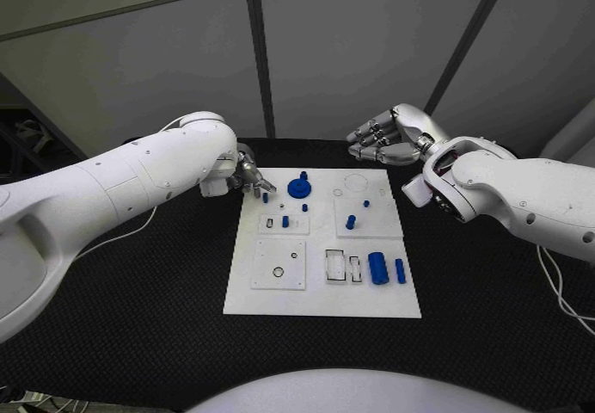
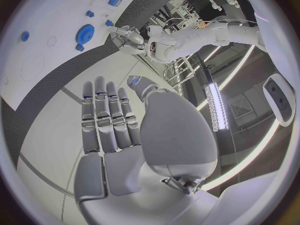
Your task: Assemble the parts on the task board
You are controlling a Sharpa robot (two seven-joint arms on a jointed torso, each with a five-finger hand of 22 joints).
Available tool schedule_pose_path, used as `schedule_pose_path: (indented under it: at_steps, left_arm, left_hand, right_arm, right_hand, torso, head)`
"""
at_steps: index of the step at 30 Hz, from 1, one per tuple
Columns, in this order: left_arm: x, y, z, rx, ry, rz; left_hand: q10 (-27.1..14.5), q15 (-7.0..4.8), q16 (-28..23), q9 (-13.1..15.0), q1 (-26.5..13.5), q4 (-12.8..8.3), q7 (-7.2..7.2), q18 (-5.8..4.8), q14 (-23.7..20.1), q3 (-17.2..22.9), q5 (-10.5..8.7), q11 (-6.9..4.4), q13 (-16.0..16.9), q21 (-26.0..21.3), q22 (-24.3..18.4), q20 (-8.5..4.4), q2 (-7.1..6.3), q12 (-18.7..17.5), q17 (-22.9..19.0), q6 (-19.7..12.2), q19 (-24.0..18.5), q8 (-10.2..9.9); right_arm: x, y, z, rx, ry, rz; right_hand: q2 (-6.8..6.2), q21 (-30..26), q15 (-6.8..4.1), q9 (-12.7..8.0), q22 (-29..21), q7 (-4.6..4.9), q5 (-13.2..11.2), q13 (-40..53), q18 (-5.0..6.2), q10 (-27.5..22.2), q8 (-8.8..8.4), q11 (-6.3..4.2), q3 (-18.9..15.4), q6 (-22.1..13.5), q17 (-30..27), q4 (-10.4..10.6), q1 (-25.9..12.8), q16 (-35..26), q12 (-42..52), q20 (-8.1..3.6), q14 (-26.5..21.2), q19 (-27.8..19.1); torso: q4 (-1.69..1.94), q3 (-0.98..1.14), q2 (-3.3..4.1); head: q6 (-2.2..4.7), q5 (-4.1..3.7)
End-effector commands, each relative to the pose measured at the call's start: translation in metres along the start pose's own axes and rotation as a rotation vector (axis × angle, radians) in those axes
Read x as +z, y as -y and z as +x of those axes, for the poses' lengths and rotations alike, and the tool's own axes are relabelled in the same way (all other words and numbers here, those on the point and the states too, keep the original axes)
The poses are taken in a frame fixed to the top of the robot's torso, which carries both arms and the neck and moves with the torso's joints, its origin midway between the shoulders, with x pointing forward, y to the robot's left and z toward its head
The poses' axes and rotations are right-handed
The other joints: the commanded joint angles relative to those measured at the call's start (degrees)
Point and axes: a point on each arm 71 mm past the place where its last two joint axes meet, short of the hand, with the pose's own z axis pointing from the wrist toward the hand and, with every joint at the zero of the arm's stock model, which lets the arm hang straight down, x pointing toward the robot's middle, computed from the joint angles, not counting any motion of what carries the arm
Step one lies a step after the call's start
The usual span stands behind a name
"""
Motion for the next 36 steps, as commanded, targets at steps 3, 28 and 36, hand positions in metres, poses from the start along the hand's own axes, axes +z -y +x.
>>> schedule_pose_path:
  at_steps: [3, 28, 36]
  left_arm:
    - [0.0000, -0.0002, 0.0003, 0.014, -0.006, -0.003]
    - [-0.0006, 0.0032, 0.0028, -0.027, -0.006, 0.022]
    - [-0.0008, 0.0032, 0.0031, -0.028, -0.009, 0.023]
  left_hand:
    - [0.39, 0.00, 0.27, -0.17, 0.68, -0.05, 0.00, 0.58, 3.11, -0.47, 0.27, -0.09, 0.13, 0.33, 0.20, -0.20, 0.18, 0.36, 4.98, 0.65, 0.42, -0.29]
    - [0.70, -0.36, 0.31, -1.20, 6.95, -1.90, -0.54, 0.49, 3.16, 0.13, 0.45, -0.59, -0.43, 0.65, 0.82, -0.53, 3.62, 0.39, 5.02, 2.17, 0.59, -0.24]
    - [0.74, -0.37, 0.32, -1.19, 7.02, -1.92, -0.55, 0.46, 3.16, 0.06, 0.41, -0.60, -0.40, 0.77, 0.94, -0.54, 3.61, 0.42, 5.02, 2.27, 0.64, -0.17]
  right_arm:
    - [0.0005, -0.0016, -0.0001, -0.002, -0.005, -0.008]
    - [0.0018, -0.0012, 0.0007, -0.002, -0.008, -0.005]
    - [0.0021, -0.0010, 0.0007, -0.002, -0.008, -0.004]
  right_hand:
    - [0.37, -0.16, 0.13, 0.02, -0.09, -0.22, 0.30, -0.04, 0.18, -0.25, -0.14, -0.14, -0.12, -0.22, -0.05, -0.13, -0.33, -0.13, -0.25, 0.32, -0.30, 0.12]
    - [0.45, -0.22, 0.11, 0.03, -0.13, -0.24, 0.30, -0.03, 0.20, -0.23, -0.11, -0.16, -0.07, -0.19, -0.07, -0.16, -0.28, -0.10, -0.23, 0.32, -0.26, 0.18]
    - [0.45, -0.22, 0.11, 0.03, -0.13, -0.24, 0.30, -0.03, 0.20, -0.23, -0.11, -0.16, -0.07, -0.19, -0.07, -0.16, -0.28, -0.10, -0.23, 0.32, -0.26, 0.18]
  torso:
    - [0.00, 0.02, -0.02]
    - [0.03, 0.03, 0.00]
    - [0.03, 0.01, -0.02]
  head:
    - [-0.06, 0.02]
    - [-0.32, -0.01]
    - [-0.38, 0.05]
